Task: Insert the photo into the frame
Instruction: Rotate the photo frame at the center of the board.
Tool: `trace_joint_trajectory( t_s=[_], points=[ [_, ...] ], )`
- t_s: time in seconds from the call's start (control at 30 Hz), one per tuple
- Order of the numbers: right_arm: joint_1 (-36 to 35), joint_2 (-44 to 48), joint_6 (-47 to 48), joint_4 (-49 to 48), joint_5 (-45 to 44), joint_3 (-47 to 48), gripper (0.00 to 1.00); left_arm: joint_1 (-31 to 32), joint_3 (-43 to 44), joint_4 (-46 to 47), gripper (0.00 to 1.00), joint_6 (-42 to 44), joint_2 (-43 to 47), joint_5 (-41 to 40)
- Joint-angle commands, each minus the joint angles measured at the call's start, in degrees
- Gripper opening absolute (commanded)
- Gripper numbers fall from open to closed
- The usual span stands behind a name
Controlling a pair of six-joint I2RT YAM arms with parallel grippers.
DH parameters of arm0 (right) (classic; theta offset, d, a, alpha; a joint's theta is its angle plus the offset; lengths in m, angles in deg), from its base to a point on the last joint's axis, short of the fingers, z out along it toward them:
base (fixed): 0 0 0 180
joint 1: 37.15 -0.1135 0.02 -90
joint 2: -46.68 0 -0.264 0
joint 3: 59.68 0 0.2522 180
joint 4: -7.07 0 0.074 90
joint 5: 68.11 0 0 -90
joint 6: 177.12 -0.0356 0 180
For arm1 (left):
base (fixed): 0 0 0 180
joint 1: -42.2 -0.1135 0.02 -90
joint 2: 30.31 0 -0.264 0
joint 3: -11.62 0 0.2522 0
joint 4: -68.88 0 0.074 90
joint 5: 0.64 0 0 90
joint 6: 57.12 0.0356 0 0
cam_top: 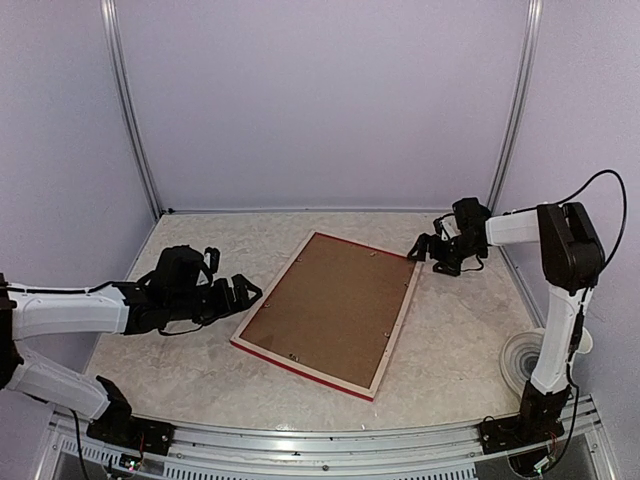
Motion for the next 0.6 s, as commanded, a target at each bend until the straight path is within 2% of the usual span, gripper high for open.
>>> trace_joint_trajectory(
  t_s=[0.0,0.2,0.57],
  points=[
    [1.25,-3.79,0.7,0.88,0.38,4.28,0.99,1.2,-2.13,-1.73,0.99,-2.44,1.49,-0.32],
    [1.57,-7.59,1.86,1.98,1.24,9.71,0.99,2.97,-3.52,-0.83,0.99,-4.39,0.15,1.93],
    [1.7,-13.83,3.35,2.49,4.02,17.98,0.99,8.12,-3.9,-5.9,0.99,-9.66,1.04,1.04]
  ],
)
